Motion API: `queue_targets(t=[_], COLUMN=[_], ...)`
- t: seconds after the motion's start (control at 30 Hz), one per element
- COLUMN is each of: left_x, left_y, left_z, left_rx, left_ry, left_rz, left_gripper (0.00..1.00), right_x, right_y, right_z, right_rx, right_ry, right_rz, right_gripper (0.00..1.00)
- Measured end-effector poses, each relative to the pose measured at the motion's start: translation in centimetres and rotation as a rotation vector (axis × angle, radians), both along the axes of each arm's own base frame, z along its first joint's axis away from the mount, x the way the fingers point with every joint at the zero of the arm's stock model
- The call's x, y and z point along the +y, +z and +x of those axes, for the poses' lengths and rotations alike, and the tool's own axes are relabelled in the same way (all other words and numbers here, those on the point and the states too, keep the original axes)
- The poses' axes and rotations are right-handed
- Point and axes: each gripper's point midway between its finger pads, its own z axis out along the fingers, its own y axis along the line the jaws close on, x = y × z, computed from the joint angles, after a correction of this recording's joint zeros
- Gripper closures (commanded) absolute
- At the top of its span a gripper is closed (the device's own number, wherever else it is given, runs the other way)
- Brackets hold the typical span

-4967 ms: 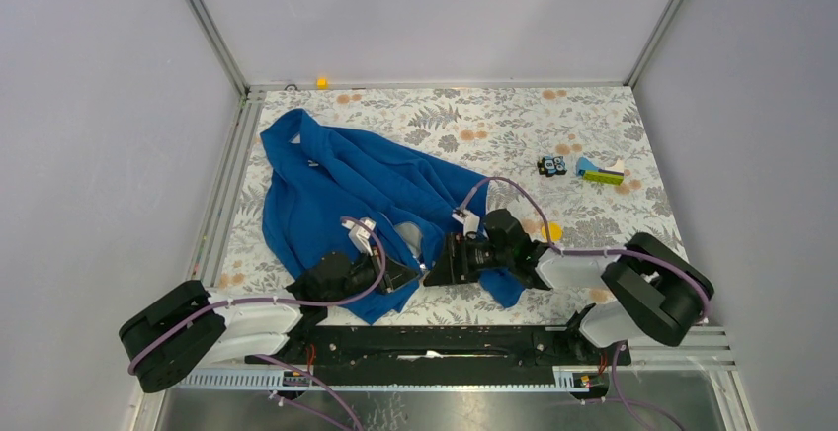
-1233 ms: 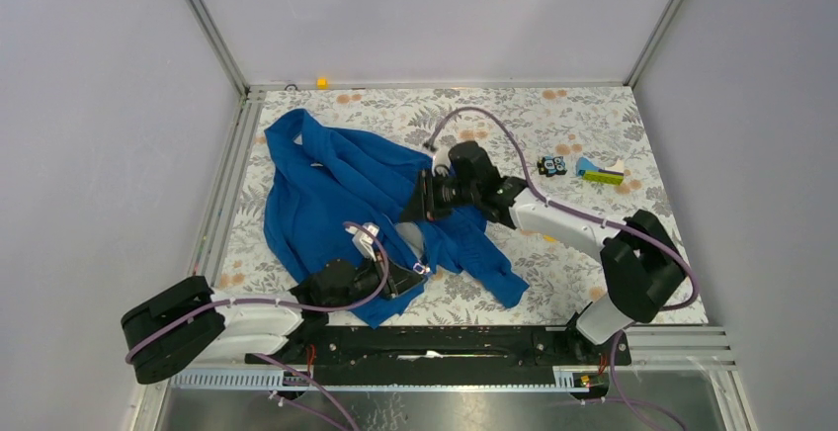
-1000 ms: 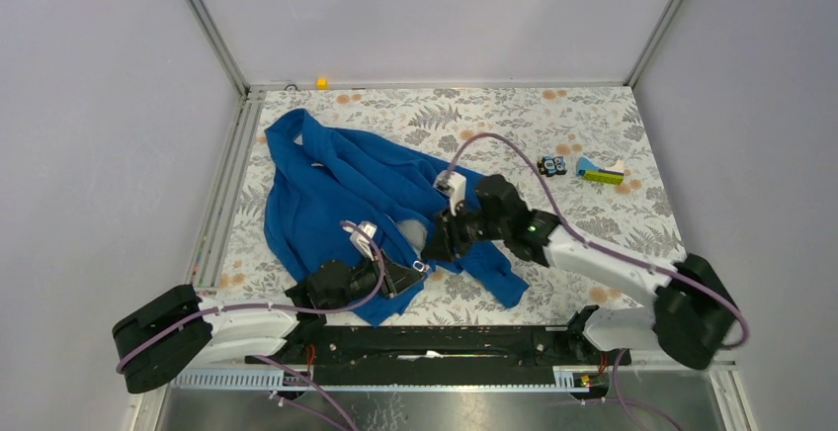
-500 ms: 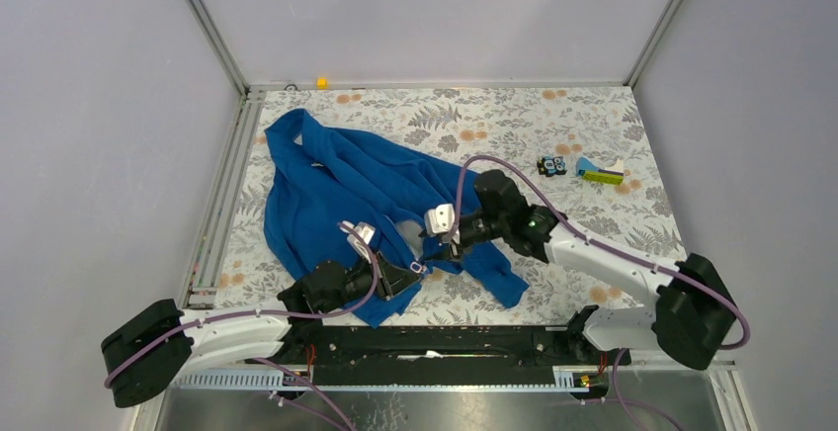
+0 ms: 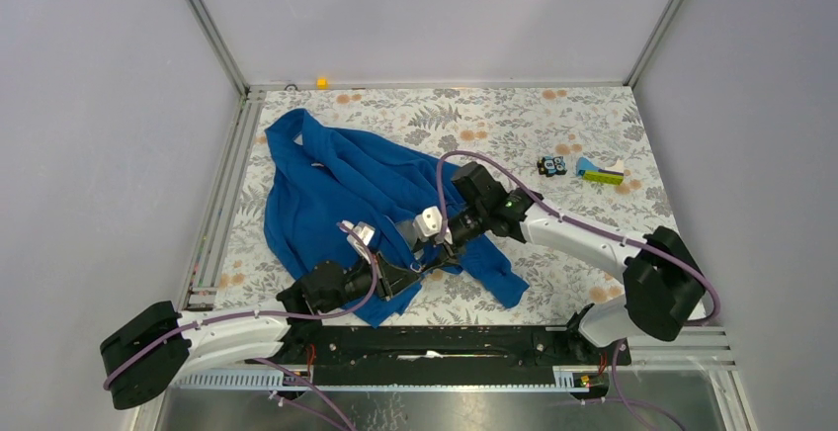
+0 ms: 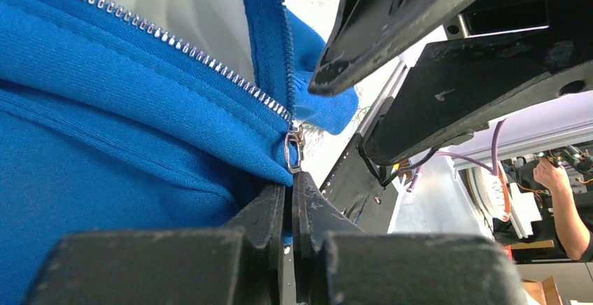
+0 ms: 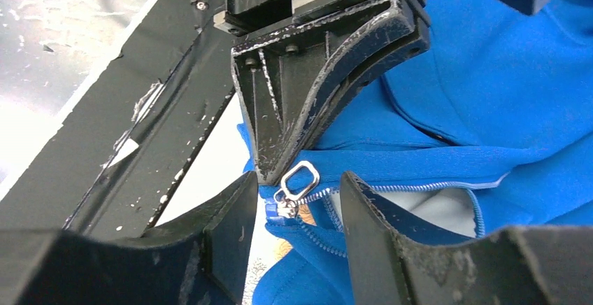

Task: Zip up the jacket

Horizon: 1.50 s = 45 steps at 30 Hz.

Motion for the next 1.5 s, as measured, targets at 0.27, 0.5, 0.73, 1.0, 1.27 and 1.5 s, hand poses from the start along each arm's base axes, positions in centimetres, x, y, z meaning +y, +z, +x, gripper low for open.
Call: queue_targets(t=[0.27, 0.5, 0.73, 1.0, 1.27, 1.5], left_x=[0.0, 0.0, 0.0, 0.3, 0.4, 0.3], left_y=[0.0, 0.0, 0.0, -0.9, -1.4, -0.8], left_z=[0.0, 0.0, 0.0, 0.1, 0.0, 0.2], left_rx=[-0.003, -0.003, -0.003, 0.016, 0.028, 0.017], left_ry=[-0.001, 0.0, -0.001, 0.012, 0.012, 0.019], left_rz=[0.002, 0.002, 0.001, 0.035, 0.049, 0.028], left_gripper=[1.0, 1.0, 1.0, 1.0, 1.0, 1.0], right_x=[0.3, 0.6, 1.0, 1.2, 1.5, 1.3], right_y=[-1.3, -2.1, -2.8, -3.8, -4.0, -3.2], right_z=[-0.2, -0.4, -0.3, -0.7, -0.6, 0.1], right_rx=[0.042, 0.054, 0.029, 0.022, 0.012, 0.007], right_ry=[0.05, 0.078, 0.081, 0.078, 0.032, -0.113], right_rz=[-0.05, -0.087, -0.112, -0.109, -0.08, -0.051], right_gripper=[0.51, 0.52, 0.55, 0.83, 1.0, 1.0])
